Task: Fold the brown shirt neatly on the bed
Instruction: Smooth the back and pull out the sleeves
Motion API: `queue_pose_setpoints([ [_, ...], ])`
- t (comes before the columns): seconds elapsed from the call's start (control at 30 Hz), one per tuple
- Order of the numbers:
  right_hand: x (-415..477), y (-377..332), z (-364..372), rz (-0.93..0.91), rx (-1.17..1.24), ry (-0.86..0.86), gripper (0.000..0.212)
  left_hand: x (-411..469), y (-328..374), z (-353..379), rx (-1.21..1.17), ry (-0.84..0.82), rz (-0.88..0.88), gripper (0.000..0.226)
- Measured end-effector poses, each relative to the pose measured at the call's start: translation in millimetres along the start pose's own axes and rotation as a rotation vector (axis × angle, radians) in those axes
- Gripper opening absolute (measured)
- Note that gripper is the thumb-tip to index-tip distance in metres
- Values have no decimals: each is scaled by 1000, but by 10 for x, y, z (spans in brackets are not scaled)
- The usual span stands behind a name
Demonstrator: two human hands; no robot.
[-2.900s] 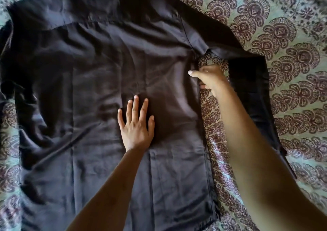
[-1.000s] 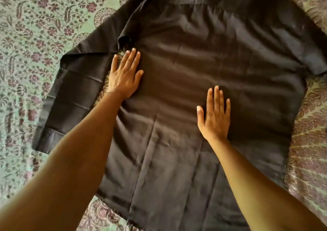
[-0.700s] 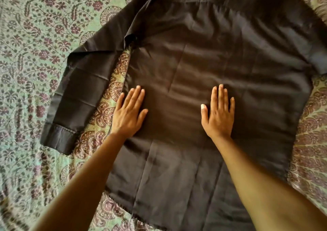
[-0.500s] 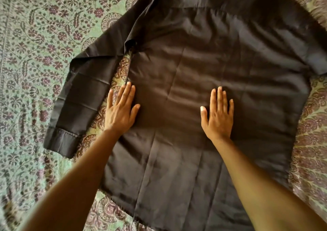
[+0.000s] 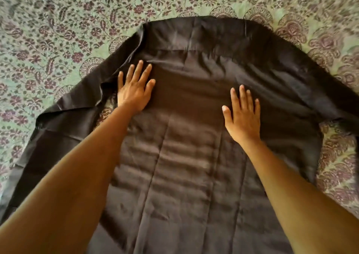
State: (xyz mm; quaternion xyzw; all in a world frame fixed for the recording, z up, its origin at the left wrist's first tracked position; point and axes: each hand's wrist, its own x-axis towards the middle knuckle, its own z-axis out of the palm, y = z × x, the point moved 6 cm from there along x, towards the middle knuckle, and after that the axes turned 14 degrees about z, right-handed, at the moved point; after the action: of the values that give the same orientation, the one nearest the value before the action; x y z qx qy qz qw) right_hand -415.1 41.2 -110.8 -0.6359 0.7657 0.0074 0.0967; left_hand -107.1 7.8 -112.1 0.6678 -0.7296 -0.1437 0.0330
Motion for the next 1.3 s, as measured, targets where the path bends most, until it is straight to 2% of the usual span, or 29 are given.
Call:
queue_pose_setpoints([
  [0.1, 129, 37, -114, 6, 43, 26, 66, 150, -14, -130, -15, 50, -96, 49],
  [0.2, 348, 53, -320, 1, 68, 151, 58, 280, 90, -402, 40, 299, -138, 42],
  [0.27, 597, 63, -431, 25, 77, 216, 56, 484, 174, -523, 36, 370, -83, 41],
  [0.33, 850, 49, -436, 53, 76, 187, 60, 756, 294, -444, -5, 260, 33, 44],
  [0.4, 1062, 51, -325, 99, 77, 71, 63, 973, 407, -238, -43, 72, 94, 48],
  [0.5, 1247, 100, -192, 185, 67, 5, 58, 1176, 375, -65, -15, -47, 22, 51],
  [0.67, 1325, 127, -224, 182, 108, 87, 59, 1371, 344, -133, -29, -26, -74, 54],
  [0.77, 1429, 198, -417, 170, 192, 253, 55, 1482, 359, -326, -1, 203, -84, 46],
  [0.83, 1577, 241, -533, 171, 194, 314, 47, 1611, 366, -422, -56, 271, -60, 42],
  [0.9, 1765, 246, -600, 184, 200, 257, 50, 1782, 368, -431, -96, 217, -35, 45],
  [0.97, 1947, 185, -605, 178, 199, 101, 64, 1920, 389, -449, -63, 171, -16, 46],
  [1.03, 2064, 104, -629, 176, 215, 3, 71, 1985, 427, -538, -36, 211, 5, 37],
  [1.07, 2100, 78, -667, 179, 227, 26, 68, 1996, 433, -593, -40, 251, 10, 34],
  [1.17, 2103, 46, -803, 232, 231, 248, 41, 1978, 346, -680, -37, 352, -49, 27],
  [1.23, 2057, 70, -802, 307, 245, 341, 35, 1971, 262, -618, -66, 333, -123, 24],
  [1.3, 2054, 86, -750, 350, 270, 349, 36, 1969, 242, -533, -77, 299, -167, 23],
])
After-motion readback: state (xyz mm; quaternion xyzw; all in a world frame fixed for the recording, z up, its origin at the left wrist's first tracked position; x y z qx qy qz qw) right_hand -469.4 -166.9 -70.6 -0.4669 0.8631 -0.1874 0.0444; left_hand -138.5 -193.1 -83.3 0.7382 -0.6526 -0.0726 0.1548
